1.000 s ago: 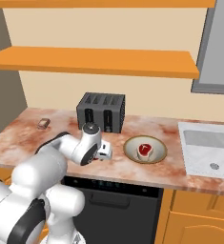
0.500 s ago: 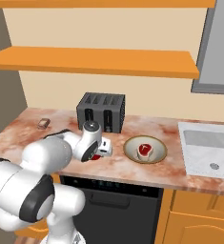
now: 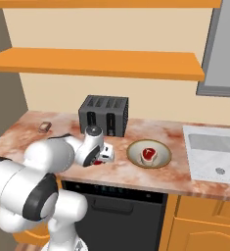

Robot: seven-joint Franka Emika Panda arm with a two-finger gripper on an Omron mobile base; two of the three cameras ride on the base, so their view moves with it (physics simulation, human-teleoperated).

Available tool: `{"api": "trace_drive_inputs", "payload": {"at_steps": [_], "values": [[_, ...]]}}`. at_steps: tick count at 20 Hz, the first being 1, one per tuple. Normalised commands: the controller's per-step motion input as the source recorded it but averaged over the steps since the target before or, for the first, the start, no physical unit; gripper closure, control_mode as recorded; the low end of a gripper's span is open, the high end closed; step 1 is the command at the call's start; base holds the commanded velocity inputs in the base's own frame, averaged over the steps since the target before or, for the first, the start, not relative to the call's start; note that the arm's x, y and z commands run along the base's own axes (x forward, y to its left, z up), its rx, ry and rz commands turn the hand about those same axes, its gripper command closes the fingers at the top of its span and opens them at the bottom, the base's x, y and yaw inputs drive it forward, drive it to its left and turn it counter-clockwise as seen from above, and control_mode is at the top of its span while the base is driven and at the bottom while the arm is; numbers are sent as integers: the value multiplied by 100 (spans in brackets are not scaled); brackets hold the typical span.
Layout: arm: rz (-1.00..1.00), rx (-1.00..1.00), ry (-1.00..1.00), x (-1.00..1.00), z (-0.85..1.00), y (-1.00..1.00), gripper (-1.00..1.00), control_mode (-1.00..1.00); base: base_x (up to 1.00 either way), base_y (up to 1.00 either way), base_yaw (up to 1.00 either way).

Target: Move the mug from next to the sink to the open cabinet. Then, move the bowl with the steak to the fridge to clear the area for faucet cleaning.

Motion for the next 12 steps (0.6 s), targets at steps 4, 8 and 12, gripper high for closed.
{"api": "trace_drive_inputs", "payload": {"at_steps": [4, 8, 12], "values": [[0, 0, 4, 3, -15, 10, 100, -100, 0, 0, 0], [0, 0, 0, 0, 0, 0, 100, -100, 0, 0, 0], [0, 0, -1, -2, 0, 0, 100, -100, 0, 0, 0]]}}
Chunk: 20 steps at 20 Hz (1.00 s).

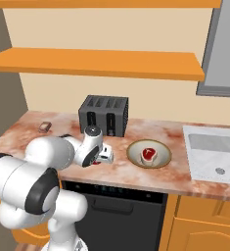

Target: Move the mug from next to the sink to the open cabinet. Then, move the bowl with the steak to the fridge to clear the area for faucet cleaning.

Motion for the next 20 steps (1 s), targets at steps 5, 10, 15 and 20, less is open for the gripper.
{"api": "trace_drive_inputs", "payload": {"at_steps": [5, 10, 15, 20], "values": [[0, 0, 0, -2, 29, 0, 100, -100, 0, 0, 0], [-4, 0, -1, -23, 100, 12, 100, -100, 0, 0, 0], [-9, 0, 0, -60, 98, 9, 100, -100, 0, 0, 0], [-12, 0, -3, -100, 70, 0, 100, -100, 0, 0, 0]]}}
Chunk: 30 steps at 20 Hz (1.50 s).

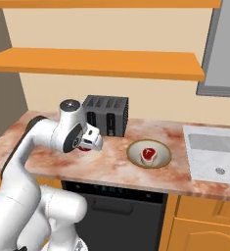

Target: Move the mug from next to the sink to the open cabinet. Then, move the bowl with the steak to the fridge to clear the area for faucet cleaning.

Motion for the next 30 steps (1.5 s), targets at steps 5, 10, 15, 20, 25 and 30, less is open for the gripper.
{"api": "trace_drive_inputs", "payload": {"at_steps": [5, 10, 15, 20, 25, 30], "values": [[-25, 2, 0, -80, 21, -2, 100, 100, -20, -2, -11], [0, 0, 0, 0, 0, 0, 100, 100, -94, -8, -70], [0, 0, 0, 0, 0, 0, 100, 100, -32, -49, -73], [0, 0, 0, 0, 0, 0, 100, 100, 43, -66, -57], [0, 0, 0, 0, 0, 0, 100, 100, 100, -58, -51], [0, 0, 0, 0, 0, 0, 100, 100, 100, -57, -47]]}}
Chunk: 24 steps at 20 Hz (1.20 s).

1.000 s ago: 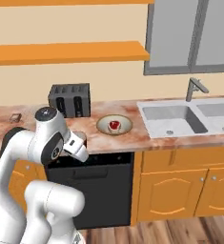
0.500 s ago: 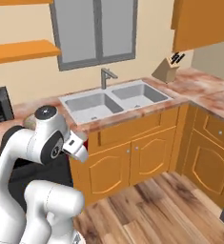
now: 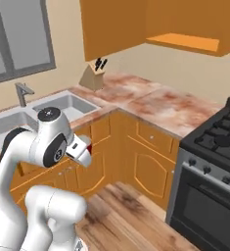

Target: Move the mug from next to the sink to the open cabinet. Then, move the bowl with the steak to the fridge to clear the area for faucet cleaning.

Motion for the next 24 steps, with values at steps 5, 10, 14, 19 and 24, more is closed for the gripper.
{"api": "trace_drive_inputs", "payload": {"at_steps": [5, 10, 14, 19, 24], "values": [[0, 0, 0, 0, 0, 0, 100, 100, 100, -30, -39], [0, 0, 0, 0, 0, 0, 100, 100, 100, 0, -36], [0, 0, 0, 0, 0, 0, 100, 100, 100, 7, -30], [0, 0, 0, 0, 0, 0, 100, 100, 100, 38, -31], [0, 0, 0, 0, 0, 0, 100, 100, 100, 52, -31]]}}
